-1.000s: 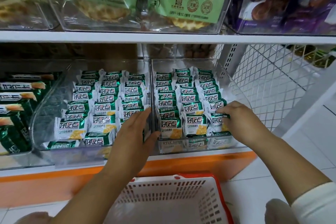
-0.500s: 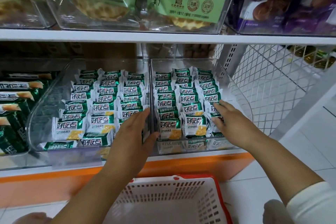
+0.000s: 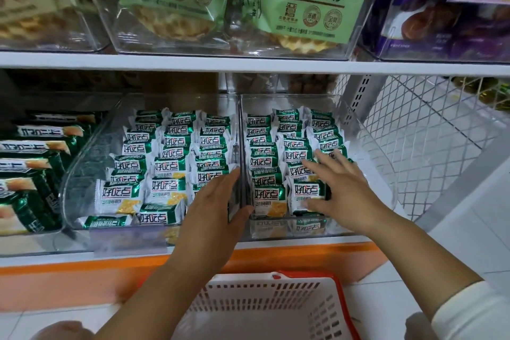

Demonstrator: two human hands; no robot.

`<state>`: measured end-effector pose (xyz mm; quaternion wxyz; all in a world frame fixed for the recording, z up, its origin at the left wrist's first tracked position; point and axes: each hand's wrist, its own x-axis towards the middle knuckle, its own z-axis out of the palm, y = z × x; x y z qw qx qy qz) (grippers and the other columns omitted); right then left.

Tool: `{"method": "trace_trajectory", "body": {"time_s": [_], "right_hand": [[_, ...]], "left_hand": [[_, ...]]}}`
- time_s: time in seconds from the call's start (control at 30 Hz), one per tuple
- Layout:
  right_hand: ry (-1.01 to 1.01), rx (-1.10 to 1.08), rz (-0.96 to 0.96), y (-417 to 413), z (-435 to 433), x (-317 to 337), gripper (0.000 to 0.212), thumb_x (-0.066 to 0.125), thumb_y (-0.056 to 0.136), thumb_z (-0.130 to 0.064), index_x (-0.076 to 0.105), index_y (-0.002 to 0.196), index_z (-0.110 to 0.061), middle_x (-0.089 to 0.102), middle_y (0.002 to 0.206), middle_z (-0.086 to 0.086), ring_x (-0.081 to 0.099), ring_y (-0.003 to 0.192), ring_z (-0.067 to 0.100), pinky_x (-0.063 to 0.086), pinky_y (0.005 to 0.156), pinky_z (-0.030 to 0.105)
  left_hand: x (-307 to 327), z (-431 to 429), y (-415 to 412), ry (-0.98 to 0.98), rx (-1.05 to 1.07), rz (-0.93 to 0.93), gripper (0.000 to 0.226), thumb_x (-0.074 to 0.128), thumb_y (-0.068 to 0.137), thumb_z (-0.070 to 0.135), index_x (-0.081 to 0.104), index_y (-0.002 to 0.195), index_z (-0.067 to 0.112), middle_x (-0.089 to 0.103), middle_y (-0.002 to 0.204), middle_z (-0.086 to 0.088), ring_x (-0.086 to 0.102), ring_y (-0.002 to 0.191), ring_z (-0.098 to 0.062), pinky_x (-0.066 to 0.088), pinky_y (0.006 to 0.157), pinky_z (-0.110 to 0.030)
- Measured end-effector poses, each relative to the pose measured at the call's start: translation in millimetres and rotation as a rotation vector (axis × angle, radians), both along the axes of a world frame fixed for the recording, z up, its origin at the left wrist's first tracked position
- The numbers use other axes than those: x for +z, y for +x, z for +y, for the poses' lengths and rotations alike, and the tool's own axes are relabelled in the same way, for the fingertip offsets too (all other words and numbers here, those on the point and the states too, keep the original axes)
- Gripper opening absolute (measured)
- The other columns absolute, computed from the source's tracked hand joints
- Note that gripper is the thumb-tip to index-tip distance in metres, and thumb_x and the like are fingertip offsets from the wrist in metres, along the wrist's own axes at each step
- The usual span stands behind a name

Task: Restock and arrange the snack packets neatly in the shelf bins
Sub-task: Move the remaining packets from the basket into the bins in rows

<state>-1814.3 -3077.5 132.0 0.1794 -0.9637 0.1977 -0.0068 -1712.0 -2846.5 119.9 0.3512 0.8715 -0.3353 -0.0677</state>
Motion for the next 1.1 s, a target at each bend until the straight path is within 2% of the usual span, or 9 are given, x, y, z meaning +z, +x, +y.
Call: {"method": "trace_trajectory", "body": {"time_s": [0.2, 0.33, 0.47, 0.6, 0.67, 0.9, 0.97, 1.03, 1.1], "right_hand": [[-0.051, 0.008, 0.048, 6.3, 2.8, -2.3, 0.075, 0.058, 0.089, -0.054, 0.018, 0.151, -0.041, 0.014, 0.159, -0.016, -0.005, 0.148, 0.008, -0.013, 0.118, 0.042], [-0.059, 0.006, 0.072, 7.3, 3.5, -0.7, 0.074, 0.057, 0.089, -0.055, 0.019, 0.151, -0.042, 0.016, 0.159, -0.016, -0.004, 0.148, 0.006, -0.011, 0.119, 0.042], [-0.044, 0.003, 0.083, 7.8, 8.2, 6.4, 0.076, 0.055, 0.088, -0.059, 0.015, 0.151, -0.044, 0.007, 0.160, -0.018, -0.010, 0.148, 0.008, -0.010, 0.120, 0.044], [-0.075, 0.051, 0.040, 24.1, 27.2, 11.0, 0.067, 0.037, 0.095, -0.060, 0.004, 0.152, -0.044, -0.011, 0.159, -0.019, -0.021, 0.145, 0.009, -0.015, 0.118, 0.044], [-0.081, 0.066, 0.057, 35.1, 35.0, 7.5, 0.069, 0.029, 0.095, -0.064, -0.002, 0.152, -0.042, -0.016, 0.158, -0.018, -0.025, 0.144, 0.010, -0.015, 0.118, 0.047], [-0.128, 0.116, 0.149, 58.5, 41.7, -8.0, 0.070, 0.023, 0.096, -0.064, -0.010, 0.152, -0.038, -0.024, 0.156, -0.016, -0.026, 0.144, 0.014, -0.015, 0.117, 0.052], [-0.104, 0.113, 0.159, 61.3, 38.7, -6.7, 0.069, 0.024, 0.096, -0.064, -0.007, 0.152, -0.040, -0.021, 0.157, -0.018, -0.026, 0.144, 0.012, -0.015, 0.117, 0.051], [-0.070, 0.104, 0.168, 63.0, 36.9, -3.6, 0.066, 0.026, 0.096, -0.062, -0.003, 0.152, -0.042, -0.018, 0.157, -0.020, -0.024, 0.144, 0.010, -0.017, 0.116, 0.050], [-0.069, 0.104, 0.181, 63.2, 37.0, -3.2, 0.066, 0.025, 0.096, -0.062, -0.003, 0.152, -0.041, -0.017, 0.157, -0.022, -0.024, 0.144, 0.010, -0.017, 0.116, 0.050]], "left_hand": [[-1.3, -0.2, 0.9, 0.003, -0.001, -0.010, 0.067, 0.055, 0.098, 0.037, 0.019, 0.154, 0.039, 0.034, 0.152, 0.013, 0.037, 0.134, -0.010, 0.034, 0.103, -0.024], [-2.3, -1.3, 1.9, -0.001, -0.001, -0.016, 0.067, 0.056, 0.097, 0.038, 0.021, 0.154, 0.038, 0.037, 0.151, 0.012, 0.039, 0.134, -0.011, 0.036, 0.104, -0.027], [-3.0, -1.2, 2.1, 0.000, -0.004, -0.020, 0.066, 0.056, 0.097, 0.038, 0.021, 0.154, 0.037, 0.036, 0.152, 0.011, 0.038, 0.136, -0.012, 0.037, 0.106, -0.030], [-3.3, -1.1, 1.8, 0.010, -0.002, -0.021, 0.067, 0.054, 0.098, 0.040, 0.019, 0.154, 0.038, 0.032, 0.155, 0.010, 0.036, 0.138, -0.012, 0.035, 0.109, -0.030], [-3.9, -1.2, 1.6, -0.002, -0.010, -0.017, 0.068, 0.055, 0.097, 0.041, 0.019, 0.154, 0.038, 0.033, 0.154, 0.011, 0.037, 0.137, -0.011, 0.037, 0.109, -0.031], [-5.2, 1.1, 2.6, -0.021, -0.032, -0.010, 0.068, 0.055, 0.097, 0.041, 0.017, 0.154, 0.039, 0.032, 0.155, 0.010, 0.037, 0.139, -0.013, 0.039, 0.111, -0.039], [-5.2, 0.6, 2.8, -0.028, -0.036, -0.017, 0.068, 0.055, 0.098, 0.040, 0.017, 0.154, 0.038, 0.034, 0.153, 0.010, 0.038, 0.138, -0.012, 0.039, 0.110, -0.035], [-5.3, -0.4, 3.4, -0.036, -0.035, -0.028, 0.068, 0.056, 0.098, 0.038, 0.018, 0.155, 0.036, 0.038, 0.149, 0.011, 0.042, 0.132, -0.010, 0.039, 0.102, -0.026], [-4.6, -0.5, 3.1, -0.041, -0.033, -0.029, 0.068, 0.056, 0.098, 0.037, 0.018, 0.155, 0.036, 0.039, 0.147, 0.012, 0.044, 0.130, -0.009, 0.038, 0.097, -0.023]]}}
